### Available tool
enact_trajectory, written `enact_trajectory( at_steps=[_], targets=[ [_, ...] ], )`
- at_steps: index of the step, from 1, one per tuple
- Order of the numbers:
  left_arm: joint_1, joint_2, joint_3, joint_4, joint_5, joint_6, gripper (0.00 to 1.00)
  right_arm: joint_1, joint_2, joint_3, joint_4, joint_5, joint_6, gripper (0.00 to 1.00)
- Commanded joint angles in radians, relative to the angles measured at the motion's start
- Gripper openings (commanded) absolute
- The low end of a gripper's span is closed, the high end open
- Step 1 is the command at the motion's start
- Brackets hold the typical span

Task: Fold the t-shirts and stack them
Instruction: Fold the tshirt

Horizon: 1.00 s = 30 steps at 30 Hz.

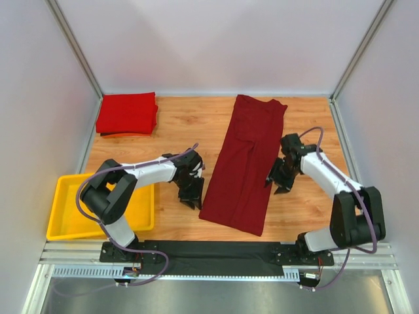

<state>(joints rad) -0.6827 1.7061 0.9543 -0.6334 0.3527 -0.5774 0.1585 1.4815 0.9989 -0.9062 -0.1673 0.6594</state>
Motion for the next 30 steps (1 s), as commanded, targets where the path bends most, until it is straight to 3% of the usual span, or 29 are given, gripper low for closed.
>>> enact_trajectory(
  at_steps=[1,7,10,16,27,30],
  targets=[
    [-0.012,-0.054,-0.026,0.038,0.022,0.007,0.41,0.09,-0.127,-0.109,-0.031,0.06,0.132,0.48],
    [-0.047,-0.046,-0.038,0.057,0.025,0.002,0.41,0.226,-0.28,-0.258,-0.068,0.1,0.261,0.46],
    [-0.061,-0.034,-0.04,0.057,0.016,0.004,0.41,0.269,-0.351,-0.376,-0.016,0.035,0.328,0.45],
    [-0.098,-0.023,-0.083,0.072,-0.015,-0.013,0.39,0.417,-0.376,-0.502,0.067,0.038,0.462,0.45],
    [-0.103,-0.026,-0.117,0.092,-0.038,-0.045,0.01,0.546,-0.362,-0.537,0.104,0.086,0.56,0.41],
    [-0.103,-0.034,-0.112,0.078,-0.052,-0.048,0.0,0.544,-0.383,-0.562,0.101,0.098,0.574,0.3]
  ],
)
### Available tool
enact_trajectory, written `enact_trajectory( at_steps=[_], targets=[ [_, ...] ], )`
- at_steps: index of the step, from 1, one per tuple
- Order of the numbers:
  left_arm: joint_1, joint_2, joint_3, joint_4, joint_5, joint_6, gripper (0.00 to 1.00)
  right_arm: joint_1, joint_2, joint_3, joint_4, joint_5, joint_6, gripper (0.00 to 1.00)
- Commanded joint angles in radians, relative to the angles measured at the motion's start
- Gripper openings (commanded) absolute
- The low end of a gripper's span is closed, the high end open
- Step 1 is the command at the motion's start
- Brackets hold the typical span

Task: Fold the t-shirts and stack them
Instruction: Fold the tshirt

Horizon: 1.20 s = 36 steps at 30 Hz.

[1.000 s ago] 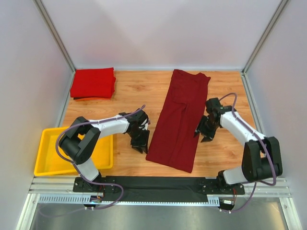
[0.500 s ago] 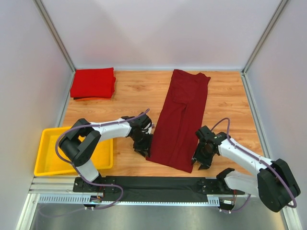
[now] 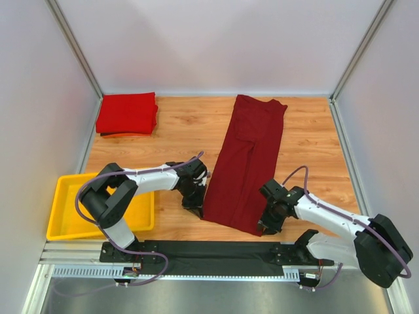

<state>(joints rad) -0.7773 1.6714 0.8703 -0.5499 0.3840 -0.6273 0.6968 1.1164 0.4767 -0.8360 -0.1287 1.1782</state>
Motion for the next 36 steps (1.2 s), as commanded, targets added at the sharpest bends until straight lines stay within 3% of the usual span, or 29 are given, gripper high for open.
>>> enact_trajectory(
  at_steps=[1,5,8,9,14,22,27,30,31,33,36],
  targets=[
    [-0.008,-0.001,-0.028,-0.024,-0.1,0.0,0.0,0.007,-0.026,-0.047,0.031,0.061,0.058,0.26],
    [-0.01,-0.024,-0.022,-0.054,-0.131,-0.003,0.01,0.007,-0.07,-0.058,-0.011,0.106,0.06,0.0],
    [-0.01,-0.044,-0.014,-0.07,-0.129,-0.008,0.15,0.007,-0.095,-0.055,-0.032,0.115,0.054,0.0],
    [-0.008,-0.05,-0.011,-0.073,-0.129,-0.012,0.25,0.007,-0.098,-0.052,-0.038,0.113,0.052,0.0],
    [-0.01,-0.1,-0.001,-0.082,-0.108,-0.002,0.4,0.007,-0.099,-0.053,-0.063,0.124,0.044,0.0],
    [-0.01,-0.044,-0.019,0.014,0.026,0.034,0.43,0.01,-0.101,-0.059,-0.051,0.116,0.044,0.01],
    [-0.011,-0.003,-0.028,0.008,0.006,0.034,0.39,0.018,-0.119,-0.056,-0.077,0.12,0.047,0.0],
    [-0.016,0.008,-0.034,0.013,0.013,0.037,0.24,0.026,-0.142,-0.053,-0.112,0.129,0.057,0.0],
    [-0.017,0.005,-0.036,0.015,0.019,0.034,0.12,0.032,-0.161,-0.052,-0.121,0.127,0.058,0.0],
    [-0.023,-0.004,-0.04,0.016,0.032,0.026,0.01,0.033,-0.181,-0.053,-0.149,0.127,0.063,0.0],
    [-0.027,-0.053,-0.063,0.039,0.045,-0.011,0.0,0.043,-0.217,-0.056,-0.182,0.166,0.07,0.0]
  ],
)
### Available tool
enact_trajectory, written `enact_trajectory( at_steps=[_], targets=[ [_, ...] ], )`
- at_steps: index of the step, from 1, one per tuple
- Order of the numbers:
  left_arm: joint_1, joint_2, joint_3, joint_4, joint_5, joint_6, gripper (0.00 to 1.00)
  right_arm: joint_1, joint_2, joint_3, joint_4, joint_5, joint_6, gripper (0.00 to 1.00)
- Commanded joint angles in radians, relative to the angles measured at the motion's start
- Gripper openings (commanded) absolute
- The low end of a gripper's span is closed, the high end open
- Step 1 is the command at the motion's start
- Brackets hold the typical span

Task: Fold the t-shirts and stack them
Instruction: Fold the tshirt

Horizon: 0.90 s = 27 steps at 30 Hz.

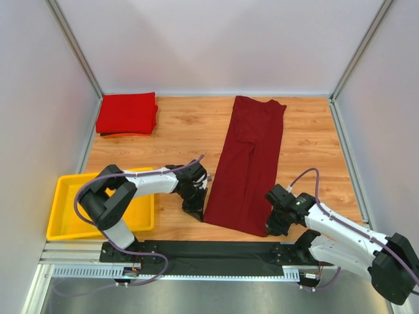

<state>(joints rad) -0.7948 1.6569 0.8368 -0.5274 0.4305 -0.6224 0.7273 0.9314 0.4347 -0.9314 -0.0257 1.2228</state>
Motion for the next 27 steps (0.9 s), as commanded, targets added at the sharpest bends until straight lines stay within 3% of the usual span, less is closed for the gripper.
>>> enact_trajectory(
  at_steps=[1,7,22,24,25,27],
  targets=[
    [-0.011,-0.064,-0.036,0.02,0.004,-0.034,0.0,0.014,-0.04,-0.013,-0.098,0.063,0.029,0.0],
    [-0.012,-0.121,-0.035,0.012,0.022,-0.077,0.0,0.024,-0.077,0.018,-0.145,0.076,0.029,0.0],
    [-0.02,-0.099,0.002,0.023,0.092,-0.071,0.0,0.024,-0.036,0.084,-0.162,0.11,-0.002,0.0],
    [-0.03,-0.088,0.021,-0.023,0.076,-0.056,0.14,0.026,-0.025,0.088,-0.155,0.107,-0.009,0.0],
    [-0.034,-0.092,0.024,-0.038,0.059,-0.048,0.29,0.026,-0.017,0.09,-0.149,0.102,-0.011,0.0],
    [-0.034,-0.114,0.016,-0.054,0.011,-0.046,0.37,0.026,-0.016,0.085,-0.145,0.101,-0.013,0.0]
  ],
)
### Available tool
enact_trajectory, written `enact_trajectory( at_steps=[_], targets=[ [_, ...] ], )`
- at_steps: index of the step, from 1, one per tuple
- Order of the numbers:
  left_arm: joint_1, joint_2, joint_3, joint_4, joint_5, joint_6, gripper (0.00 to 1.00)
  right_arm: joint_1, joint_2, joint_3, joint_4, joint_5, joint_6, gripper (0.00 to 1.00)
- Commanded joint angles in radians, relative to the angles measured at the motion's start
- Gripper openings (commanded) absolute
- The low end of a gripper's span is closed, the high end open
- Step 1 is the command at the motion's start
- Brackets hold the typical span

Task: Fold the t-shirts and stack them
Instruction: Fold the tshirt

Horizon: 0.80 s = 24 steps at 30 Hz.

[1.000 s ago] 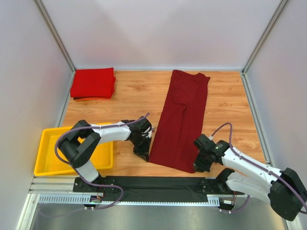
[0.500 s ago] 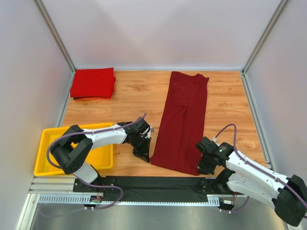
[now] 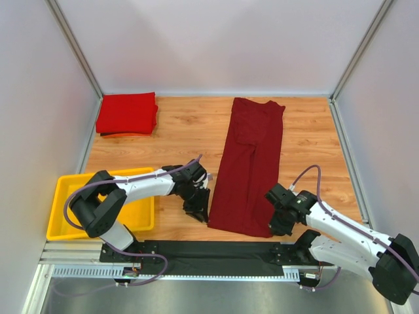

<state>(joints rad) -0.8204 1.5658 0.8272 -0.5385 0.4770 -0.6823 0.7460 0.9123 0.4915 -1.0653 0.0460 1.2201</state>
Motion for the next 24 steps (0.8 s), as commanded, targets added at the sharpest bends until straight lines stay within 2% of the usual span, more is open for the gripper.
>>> enact_trajectory(
  at_steps=[1,4,14,19,24],
  targets=[
    [-0.008,-0.03,0.017,-0.043,-0.041,0.01,0.42,0.007,0.002,0.024,-0.007,0.026,-0.01,0.0],
    [-0.01,-0.035,0.007,-0.029,-0.047,0.0,0.48,0.007,-0.01,0.016,0.004,0.023,-0.01,0.0],
    [-0.02,0.051,-0.028,0.104,-0.049,-0.066,0.46,0.009,-0.023,0.01,0.016,0.017,-0.016,0.0],
    [-0.026,0.083,-0.034,0.087,-0.086,-0.083,0.33,0.009,-0.044,0.002,0.016,0.017,-0.013,0.0],
    [-0.048,0.1,-0.03,0.123,-0.052,-0.091,0.29,0.009,-0.046,-0.001,0.016,0.018,-0.013,0.0]
  ],
)
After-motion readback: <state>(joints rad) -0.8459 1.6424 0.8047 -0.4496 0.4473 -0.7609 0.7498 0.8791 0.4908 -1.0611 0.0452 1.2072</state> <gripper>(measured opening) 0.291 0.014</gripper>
